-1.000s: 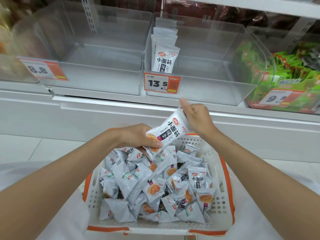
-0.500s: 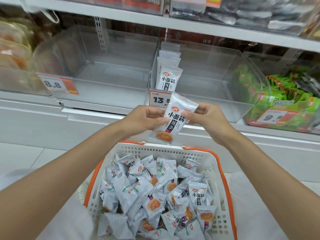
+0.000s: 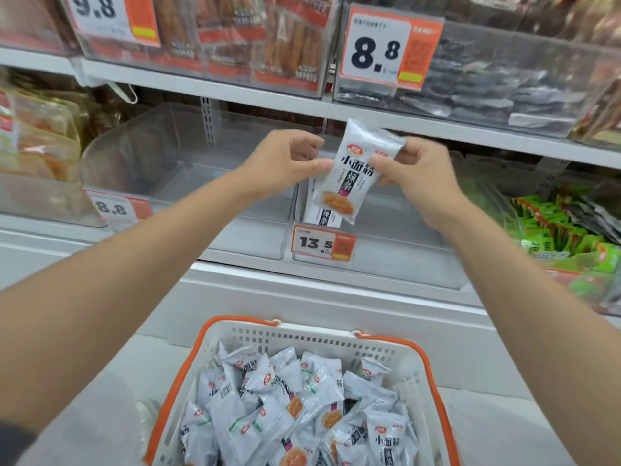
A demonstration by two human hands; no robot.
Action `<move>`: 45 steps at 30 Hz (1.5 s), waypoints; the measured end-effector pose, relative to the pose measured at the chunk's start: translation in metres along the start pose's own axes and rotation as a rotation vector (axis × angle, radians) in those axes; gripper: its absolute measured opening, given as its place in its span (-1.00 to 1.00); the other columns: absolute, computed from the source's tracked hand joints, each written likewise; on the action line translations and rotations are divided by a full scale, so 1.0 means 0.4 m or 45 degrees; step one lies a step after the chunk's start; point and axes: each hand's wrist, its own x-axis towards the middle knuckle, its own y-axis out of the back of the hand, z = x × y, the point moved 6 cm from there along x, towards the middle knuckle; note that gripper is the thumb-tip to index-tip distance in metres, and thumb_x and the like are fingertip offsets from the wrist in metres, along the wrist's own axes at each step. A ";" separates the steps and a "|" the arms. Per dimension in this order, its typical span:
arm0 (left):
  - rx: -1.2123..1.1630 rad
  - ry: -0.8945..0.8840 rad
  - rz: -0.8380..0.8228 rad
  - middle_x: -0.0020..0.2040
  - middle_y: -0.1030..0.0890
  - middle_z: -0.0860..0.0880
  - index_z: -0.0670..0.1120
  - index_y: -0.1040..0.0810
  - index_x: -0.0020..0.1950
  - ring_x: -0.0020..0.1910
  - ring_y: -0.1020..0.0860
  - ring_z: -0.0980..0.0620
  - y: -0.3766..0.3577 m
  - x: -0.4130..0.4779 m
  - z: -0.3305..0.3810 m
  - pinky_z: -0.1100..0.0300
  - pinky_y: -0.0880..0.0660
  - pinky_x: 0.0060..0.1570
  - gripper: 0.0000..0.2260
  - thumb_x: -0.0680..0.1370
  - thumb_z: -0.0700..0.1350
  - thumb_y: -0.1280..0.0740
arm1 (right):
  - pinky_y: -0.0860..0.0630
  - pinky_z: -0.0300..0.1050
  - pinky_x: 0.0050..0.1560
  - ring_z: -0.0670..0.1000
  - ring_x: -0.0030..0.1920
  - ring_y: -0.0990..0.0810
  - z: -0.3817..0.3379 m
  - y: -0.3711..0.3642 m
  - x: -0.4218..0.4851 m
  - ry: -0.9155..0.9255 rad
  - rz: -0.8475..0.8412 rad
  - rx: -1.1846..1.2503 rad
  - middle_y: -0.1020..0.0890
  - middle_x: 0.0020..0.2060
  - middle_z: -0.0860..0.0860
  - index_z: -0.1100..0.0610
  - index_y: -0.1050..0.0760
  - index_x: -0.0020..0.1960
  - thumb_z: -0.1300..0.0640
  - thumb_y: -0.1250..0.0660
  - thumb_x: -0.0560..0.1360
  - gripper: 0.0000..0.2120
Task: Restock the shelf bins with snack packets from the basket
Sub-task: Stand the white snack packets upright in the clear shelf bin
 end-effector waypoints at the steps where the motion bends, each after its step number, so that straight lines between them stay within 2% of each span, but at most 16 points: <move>1: 0.047 0.000 0.001 0.09 -0.61 0.03 -0.07 -0.53 0.32 -0.03 -0.57 0.20 0.002 0.020 -0.010 0.44 -0.49 -0.02 -0.53 0.46 0.06 -0.47 | -0.56 -0.27 -0.27 -0.15 -0.24 -0.68 0.032 -0.013 0.011 -0.052 -0.003 -0.012 -0.70 -0.17 -0.03 0.23 -0.59 0.05 0.32 -0.42 0.48 -0.85; 5: 0.341 0.004 -0.142 0.10 -0.60 0.04 -0.04 -0.52 0.33 0.02 -0.56 0.08 -0.033 0.080 -0.053 0.28 -0.44 0.03 -0.50 0.44 0.08 -0.49 | -0.59 -0.29 -0.30 -0.11 -0.30 -0.63 0.168 -0.071 0.032 -0.273 -0.070 -0.133 -0.68 -0.04 0.19 0.32 -0.58 0.09 0.35 -0.43 0.47 -0.80; 9: 0.704 -0.057 -0.285 0.09 -0.63 0.08 0.01 -0.55 0.30 0.11 -0.55 0.06 -0.087 0.117 -0.062 0.08 -0.49 0.14 -0.51 0.42 0.10 -0.50 | -0.63 -0.25 -0.26 -0.08 -0.32 -0.63 0.236 -0.113 0.030 -0.455 -0.177 -0.125 -0.66 0.03 0.27 0.36 -0.56 0.13 0.37 -0.43 0.46 -0.75; 12: 0.919 -0.104 -0.368 0.09 -0.61 0.10 0.03 -0.60 0.21 0.09 -0.55 0.06 -0.115 0.130 -0.057 0.10 -0.49 -0.02 -0.58 0.39 0.10 -0.53 | -0.61 -0.19 -0.19 -0.03 -0.28 -0.59 0.239 -0.122 0.029 -0.492 -0.163 -0.194 -0.66 0.00 0.25 0.32 -0.54 0.13 0.32 -0.47 0.44 -0.72; 14: 1.012 -0.111 -0.390 0.08 -0.61 0.09 0.01 -0.61 0.15 0.06 -0.54 0.05 -0.123 0.135 -0.067 0.13 -0.42 -0.10 -0.63 0.39 0.08 -0.53 | -0.58 -0.16 -0.20 -0.02 -0.24 -0.58 0.251 -0.115 0.032 -0.607 -0.169 -0.312 -0.61 -0.05 0.09 0.24 -0.42 0.23 0.21 -0.53 0.41 -0.52; 17: 1.009 -0.123 -0.372 0.09 -0.62 0.07 -0.01 -0.61 0.13 0.04 -0.54 0.04 -0.126 0.139 -0.080 0.13 -0.41 -0.12 -0.65 0.40 0.06 -0.53 | -0.48 -0.14 0.02 0.01 0.03 -0.54 0.269 -0.121 0.034 -0.740 -0.358 -0.480 -0.54 0.15 0.03 0.19 -0.30 0.41 0.10 -0.58 0.35 -0.26; 18: 0.999 -0.132 -0.358 0.10 -0.63 0.06 -0.01 -0.61 0.13 0.06 -0.55 0.03 -0.126 0.139 -0.080 0.13 -0.42 -0.12 -0.65 0.40 0.06 -0.53 | -0.50 -0.18 0.03 0.00 0.03 -0.56 0.268 -0.132 0.036 -0.726 -0.420 -0.453 -0.57 0.17 0.04 0.18 -0.37 0.37 0.15 -0.58 0.35 -0.33; 20: 1.001 -0.155 -0.312 0.12 -0.62 0.05 -0.01 -0.61 0.15 0.09 -0.55 0.01 -0.121 0.137 -0.076 0.13 -0.40 -0.11 -0.65 0.42 0.05 -0.52 | -0.57 -0.27 -0.16 -0.04 -0.14 -0.62 0.257 -0.155 0.047 -0.616 -0.435 -0.443 -0.65 0.02 0.06 0.18 -0.50 0.18 0.28 -0.54 0.37 -0.59; 23: 1.005 -0.184 -0.233 0.10 -0.62 0.06 0.00 -0.61 0.14 0.03 -0.51 0.03 -0.105 0.134 -0.072 0.13 -0.36 -0.13 -0.68 0.43 0.04 -0.51 | -0.62 -0.18 -0.17 -0.01 -0.14 -0.66 0.248 -0.172 0.061 -0.470 -0.346 -0.410 -0.67 -0.06 0.06 0.22 -0.50 0.15 0.36 -0.53 0.34 -0.58; 26: 1.047 -0.210 -0.285 0.10 -0.62 0.06 0.01 -0.61 0.15 0.07 -0.51 0.02 -0.110 0.127 -0.077 0.13 -0.39 -0.10 -0.67 0.42 0.02 -0.52 | -0.51 -0.34 -0.29 -0.10 -0.17 -0.60 0.252 -0.185 0.054 -0.493 -0.426 -0.421 -0.62 -0.06 -0.01 0.19 -0.48 0.17 0.35 -0.52 0.37 -0.58; 29: 1.103 -0.242 -0.284 0.11 -0.62 0.06 0.00 -0.60 0.16 0.11 -0.52 0.02 -0.116 0.124 -0.076 0.14 -0.39 -0.09 -0.66 0.43 0.02 -0.51 | -0.48 -0.22 -0.09 -0.03 -0.03 -0.59 0.258 -0.193 0.048 -0.541 -0.571 -0.533 -0.62 0.01 -0.03 0.15 -0.52 0.17 0.27 -0.49 0.42 -0.65; 32: 1.101 -0.261 -0.242 0.14 -0.62 0.05 0.00 -0.59 0.19 0.13 -0.52 0.00 -0.113 0.122 -0.075 0.13 -0.40 -0.05 -0.66 0.44 0.02 -0.50 | -0.50 -0.18 -0.15 -0.01 -0.06 -0.58 0.268 -0.194 0.052 -0.560 -0.548 -0.597 -0.62 -0.04 0.00 0.16 -0.54 0.09 0.20 -0.48 0.44 -0.75; 36: 1.088 -0.266 -0.214 0.16 -0.61 0.04 0.00 -0.57 0.23 0.16 -0.50 -0.01 -0.114 0.114 -0.076 0.15 -0.38 -0.08 -0.65 0.46 -0.03 -0.48 | -0.58 0.02 0.15 0.10 0.06 -0.65 0.278 -0.192 0.054 -0.566 -0.540 -0.612 -0.68 0.03 0.12 0.24 -0.60 0.09 0.18 -0.48 0.43 -0.74; 38: 1.098 -0.269 -0.212 0.16 -0.61 0.04 0.00 -0.57 0.23 0.16 -0.49 -0.02 -0.115 0.110 -0.074 0.13 -0.40 -0.06 -0.65 0.46 -0.02 -0.48 | -0.60 -0.06 0.05 0.05 0.02 -0.65 0.278 -0.190 0.048 -0.583 -0.613 -0.651 -0.69 0.02 0.08 0.20 -0.62 0.09 0.16 -0.44 0.48 -0.78; 41: 1.114 -0.273 -0.199 0.16 -0.61 0.03 0.01 -0.57 0.25 0.17 -0.48 -0.02 -0.115 0.104 -0.073 0.09 -0.44 -0.01 -0.63 0.46 0.00 -0.48 | -0.50 -0.26 -0.27 -0.09 -0.18 -0.59 0.267 -0.188 0.039 -0.573 -0.698 -0.700 -0.65 -0.11 -0.05 0.06 -0.59 -0.04 0.18 -0.29 0.57 -0.89; 45: 1.126 -0.280 -0.185 0.18 -0.60 0.02 0.02 -0.56 0.27 0.18 -0.46 -0.03 -0.118 0.097 -0.070 0.09 -0.41 0.01 -0.62 0.47 0.03 -0.46 | -0.50 -0.30 -0.35 -0.14 -0.22 -0.59 0.261 -0.191 0.025 -0.636 -0.772 -0.675 -0.60 -0.15 -0.11 -0.01 -0.49 0.07 0.26 -0.15 0.61 -0.78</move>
